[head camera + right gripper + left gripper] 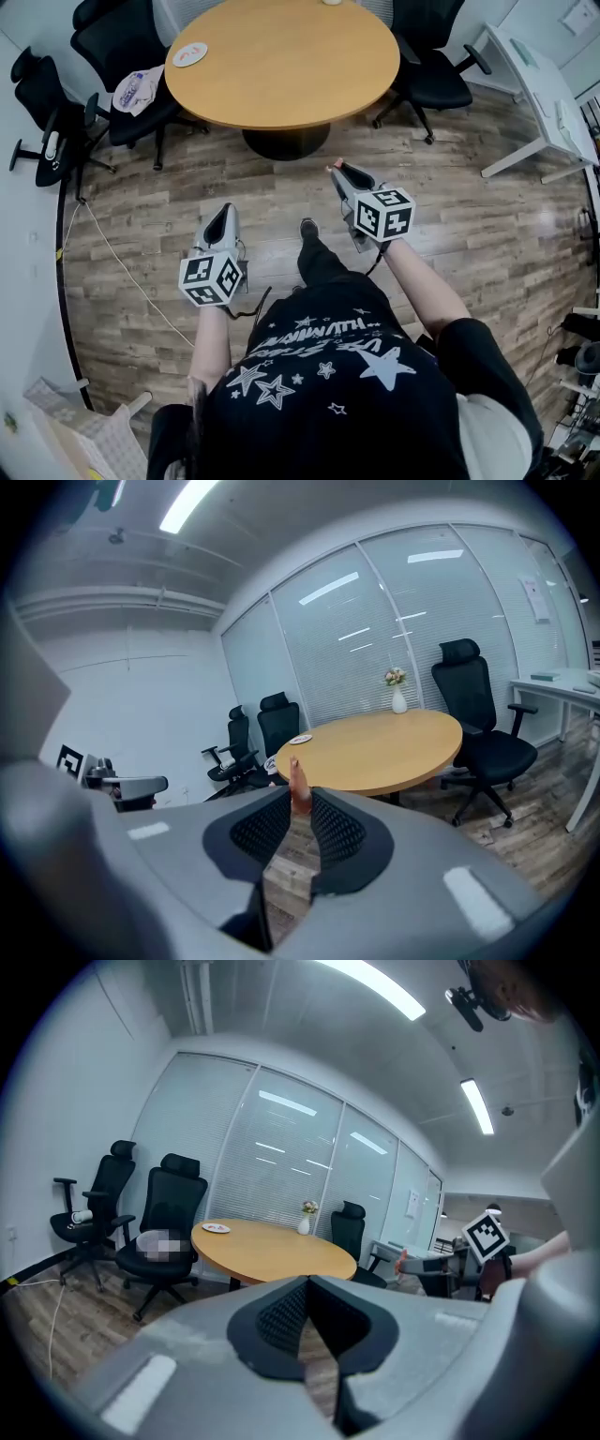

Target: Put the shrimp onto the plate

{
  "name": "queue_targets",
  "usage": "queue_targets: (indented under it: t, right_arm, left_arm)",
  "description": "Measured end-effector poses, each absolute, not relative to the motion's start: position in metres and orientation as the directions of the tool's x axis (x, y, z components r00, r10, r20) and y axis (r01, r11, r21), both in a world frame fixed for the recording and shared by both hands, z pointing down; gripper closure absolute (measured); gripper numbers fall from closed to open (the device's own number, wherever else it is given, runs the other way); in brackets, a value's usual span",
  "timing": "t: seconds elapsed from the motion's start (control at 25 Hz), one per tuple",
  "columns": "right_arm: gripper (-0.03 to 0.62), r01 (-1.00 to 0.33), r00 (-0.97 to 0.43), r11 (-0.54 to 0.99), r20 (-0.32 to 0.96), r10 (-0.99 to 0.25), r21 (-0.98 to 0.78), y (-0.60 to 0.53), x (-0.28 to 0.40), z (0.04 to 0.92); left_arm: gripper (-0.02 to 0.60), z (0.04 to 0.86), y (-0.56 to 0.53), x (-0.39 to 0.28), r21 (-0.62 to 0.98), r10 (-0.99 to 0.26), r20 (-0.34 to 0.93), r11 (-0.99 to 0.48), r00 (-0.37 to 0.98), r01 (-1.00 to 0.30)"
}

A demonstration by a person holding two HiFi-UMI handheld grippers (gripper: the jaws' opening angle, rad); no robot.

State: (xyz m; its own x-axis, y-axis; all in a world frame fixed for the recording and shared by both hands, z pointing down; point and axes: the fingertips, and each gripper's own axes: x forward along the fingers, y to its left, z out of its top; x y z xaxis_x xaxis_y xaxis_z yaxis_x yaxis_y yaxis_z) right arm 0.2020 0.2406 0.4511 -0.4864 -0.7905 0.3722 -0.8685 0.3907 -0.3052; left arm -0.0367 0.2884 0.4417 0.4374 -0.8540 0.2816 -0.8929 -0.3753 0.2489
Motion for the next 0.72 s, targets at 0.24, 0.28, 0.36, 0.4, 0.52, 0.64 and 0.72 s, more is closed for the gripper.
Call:
queue_targets:
  t: [0.24,0.28,0.36,0.4,0.52,0.64,0.72]
  right_arm:
    - [0.522,-0.855,-0.509,0.407,0.367,-0.779,-0.322,0.177,0.196,0.457]
    - [0.522,-0.852,-0.514,0.412,0.367,-0.775,-0.323,0.165,0.196,0.457]
    - [0.522,-0.850,-0.519,0.415,0.372,-0.770,-0.325,0.141,0.196,0.460]
    - [0.522,-0.850,-0.519,0.415,0.375,-0.768,-0.325,0.128,0.197,0.461]
    - [0.523,-0.847,-0.522,0.416,0.373,-0.767,-0.330,0.086,0.201,0.461]
    - [0.523,-0.842,-0.530,0.423,0.368,-0.764,-0.336,0.047,0.206,0.460]
    - [0.523,-0.836,-0.539,0.426,0.370,-0.757,-0.346,0.024,0.209,0.462]
  left_arm:
    - [0.580,0.441,0.237,-0.042,0.235,-0.867,0.288,-0.349,0.408,-0.907]
    - [0.580,0.441,0.226,-0.042,0.233,-0.868,0.289,-0.346,0.405,-0.909]
    - [0.580,0.441,0.204,-0.040,0.235,-0.868,0.289,-0.344,0.403,-0.909]
    - [0.580,0.442,0.193,-0.039,0.236,-0.867,0.291,-0.345,0.404,-0.909]
    - [0.580,0.442,0.157,-0.034,0.230,-0.865,0.297,-0.346,0.404,-0.910]
    - [0.580,0.441,0.123,-0.029,0.224,-0.869,0.302,-0.334,0.391,-0.915]
    - [0.580,0.441,0.103,-0.028,0.222,-0.876,0.306,-0.315,0.373,-0.923]
